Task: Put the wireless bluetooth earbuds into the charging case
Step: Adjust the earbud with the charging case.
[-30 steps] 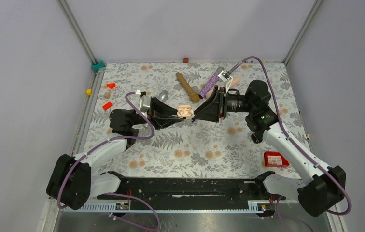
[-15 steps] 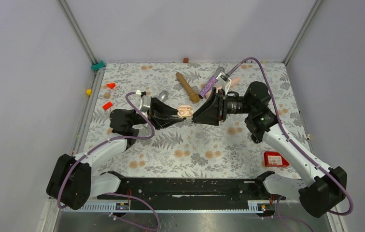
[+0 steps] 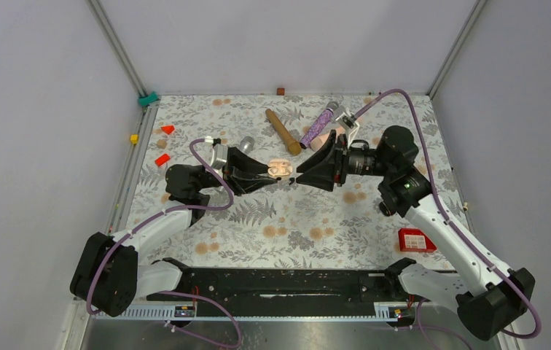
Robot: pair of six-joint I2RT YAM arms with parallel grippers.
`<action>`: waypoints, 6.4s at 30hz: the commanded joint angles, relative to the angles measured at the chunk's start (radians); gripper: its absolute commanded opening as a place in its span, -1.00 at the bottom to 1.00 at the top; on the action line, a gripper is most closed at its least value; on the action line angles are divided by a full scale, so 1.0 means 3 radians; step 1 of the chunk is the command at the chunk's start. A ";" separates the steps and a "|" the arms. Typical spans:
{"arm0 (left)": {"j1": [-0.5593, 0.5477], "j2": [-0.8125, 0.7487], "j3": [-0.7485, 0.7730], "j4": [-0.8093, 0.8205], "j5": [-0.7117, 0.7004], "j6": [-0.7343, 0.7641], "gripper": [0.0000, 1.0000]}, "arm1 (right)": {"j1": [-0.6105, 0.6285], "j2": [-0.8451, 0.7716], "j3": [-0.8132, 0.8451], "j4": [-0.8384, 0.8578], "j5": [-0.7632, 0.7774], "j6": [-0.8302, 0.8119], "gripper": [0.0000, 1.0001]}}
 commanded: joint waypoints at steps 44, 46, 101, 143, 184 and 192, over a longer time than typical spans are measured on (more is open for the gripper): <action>-0.0017 -0.0027 0.0022 0.0170 -0.0011 -0.0029 -1.00 | -0.0015 0.0132 0.0039 -0.0122 -0.0177 -0.0178 0.02; -0.0015 -0.0018 0.0028 0.0173 -0.0009 -0.0027 -1.00 | -0.0015 0.0137 0.0033 -0.0027 -0.0175 -0.0112 0.02; -0.0017 -0.0010 0.0022 0.0171 0.0007 -0.0037 -1.00 | 0.0262 0.0233 0.0495 -0.1025 0.0340 -0.1356 -0.04; -0.0038 0.0056 0.0055 0.0157 -0.0012 -0.0048 -1.00 | 0.0339 0.0296 0.0600 -0.0862 0.0383 -0.1050 -0.78; -0.0047 0.0067 0.0057 0.0187 0.0009 -0.0074 -1.00 | 0.0506 0.0550 0.0822 -0.1029 0.0825 -0.1248 -0.76; -0.0052 0.0071 0.0092 0.0140 0.0174 -0.0072 -1.00 | 0.0516 0.0509 0.1392 -0.1951 -0.0026 -0.2047 -0.38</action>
